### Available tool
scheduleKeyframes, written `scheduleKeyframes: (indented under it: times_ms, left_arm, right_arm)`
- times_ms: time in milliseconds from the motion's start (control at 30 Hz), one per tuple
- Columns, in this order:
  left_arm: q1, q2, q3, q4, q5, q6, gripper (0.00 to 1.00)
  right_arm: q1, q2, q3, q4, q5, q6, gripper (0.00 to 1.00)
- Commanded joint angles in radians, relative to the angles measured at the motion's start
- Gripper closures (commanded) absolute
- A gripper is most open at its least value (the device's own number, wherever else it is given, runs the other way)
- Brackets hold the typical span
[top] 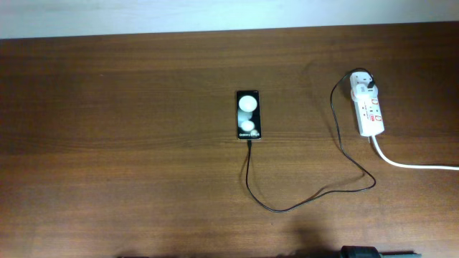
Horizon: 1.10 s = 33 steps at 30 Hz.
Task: Plug charger to phone and switch on socket
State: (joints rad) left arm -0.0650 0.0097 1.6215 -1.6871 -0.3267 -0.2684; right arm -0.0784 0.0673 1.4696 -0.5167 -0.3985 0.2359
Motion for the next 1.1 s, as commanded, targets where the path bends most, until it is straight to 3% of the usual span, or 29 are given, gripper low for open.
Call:
scheduleKeyframes:
  times_ms: [0,533,667,800,1000,1033,1067]
  left_arm:
    - [0.005,-0.002,0.000,-0.001,-0.007,0.005,0.01]
    - [0.005,-0.002,0.000,0.000,-0.007,0.005,0.01]
    - [0.005,-0.002,0.000,0.000,-0.006,0.005,0.01]
    - [0.005,-0.002,0.000,0.000,-0.007,0.005,0.01]
    - [0.005,-0.002,0.000,0.000,-0.007,0.005,0.01]
    - [0.005,-0.002,0.000,0.000,-0.007,0.005,0.01]
    - [0.005,-0.002,0.000,0.000,-0.007,0.005,0.01]
  right_arm:
    - [0.006,-0.054,-0.034,-0.016,0.096,0.005,0.55]
    - [0.006,-0.061,-0.034,-0.056,0.122,0.008,0.55]
    - [-0.007,-0.061,-0.034,-0.045,0.122,0.068,0.53]
    - [-0.016,-0.061,-0.072,-0.008,0.122,0.071,0.36]
    - [-0.014,-0.061,-0.218,0.100,0.123,0.072,0.27]
    - [-0.014,-0.061,-0.244,0.116,0.123,0.072,0.01]
    - [-0.014,-0.061,-0.276,0.131,0.123,0.072,0.01]
